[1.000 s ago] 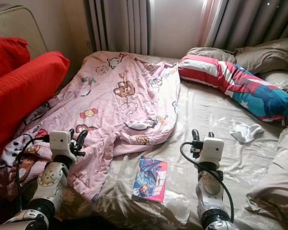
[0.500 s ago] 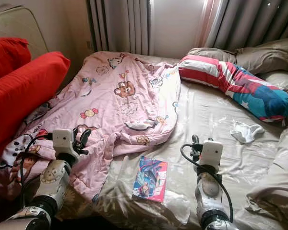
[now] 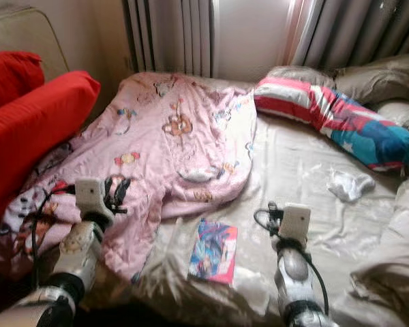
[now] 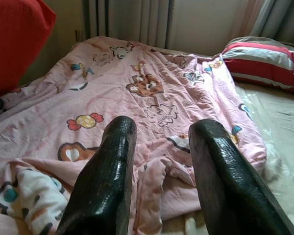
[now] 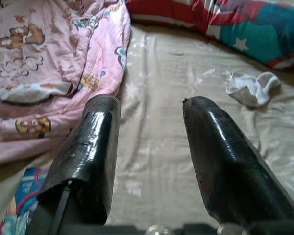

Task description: Clean up the room

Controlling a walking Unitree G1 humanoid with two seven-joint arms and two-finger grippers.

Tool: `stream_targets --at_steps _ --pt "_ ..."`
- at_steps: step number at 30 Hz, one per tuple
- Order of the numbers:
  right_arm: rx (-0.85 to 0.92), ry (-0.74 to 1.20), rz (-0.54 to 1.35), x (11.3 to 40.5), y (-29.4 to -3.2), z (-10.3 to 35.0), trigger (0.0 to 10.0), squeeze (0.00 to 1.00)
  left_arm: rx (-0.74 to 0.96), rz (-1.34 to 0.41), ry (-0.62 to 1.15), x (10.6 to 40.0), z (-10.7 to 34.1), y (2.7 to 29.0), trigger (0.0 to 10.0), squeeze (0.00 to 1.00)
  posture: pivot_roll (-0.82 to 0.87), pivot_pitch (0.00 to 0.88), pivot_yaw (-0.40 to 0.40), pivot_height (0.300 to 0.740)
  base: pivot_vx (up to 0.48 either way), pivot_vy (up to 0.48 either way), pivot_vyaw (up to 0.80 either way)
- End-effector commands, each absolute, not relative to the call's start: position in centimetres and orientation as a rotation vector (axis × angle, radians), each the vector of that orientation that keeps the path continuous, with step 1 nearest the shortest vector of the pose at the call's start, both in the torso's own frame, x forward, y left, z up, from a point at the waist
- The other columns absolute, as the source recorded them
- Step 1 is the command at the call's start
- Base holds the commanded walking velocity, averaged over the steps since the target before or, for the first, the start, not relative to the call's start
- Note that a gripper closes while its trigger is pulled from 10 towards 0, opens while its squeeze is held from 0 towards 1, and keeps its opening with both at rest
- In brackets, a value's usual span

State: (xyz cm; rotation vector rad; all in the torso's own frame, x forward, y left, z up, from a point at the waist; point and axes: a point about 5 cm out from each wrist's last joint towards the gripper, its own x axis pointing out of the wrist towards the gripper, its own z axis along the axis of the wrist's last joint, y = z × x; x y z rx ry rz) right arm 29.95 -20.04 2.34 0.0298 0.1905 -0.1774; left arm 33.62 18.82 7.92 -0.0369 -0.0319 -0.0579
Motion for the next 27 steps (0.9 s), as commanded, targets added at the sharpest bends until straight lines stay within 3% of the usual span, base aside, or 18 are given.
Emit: stream_targets --at_steps 1,10,27 --pt "0.051 0.221 -0.186 29.7 -20.0 1.8 10.0 0.0 -0.05 -0.054 -0.003 33.5 7.5 18.7 10.0 0.0 -0.01 0.0 -0.032 0.635 0.0 0.0 0.0" --pt "0.063 0.254 -0.144 29.2 -19.7 1.2 10.0 0.0 -0.047 -0.054 0.019 33.4 7.1 18.8 10.0 0.0 -0.01 0.0 -0.031 0.635 0.0 0.0 0.0" --pt "0.125 0.504 -0.071 26.6 -19.8 -2.2 10.0 0.0 -0.074 -0.045 0.072 33.1 6.2 18.9 10.0 0.0 -0.01 0.0 -0.033 0.635 0.0 0.0 0.0"
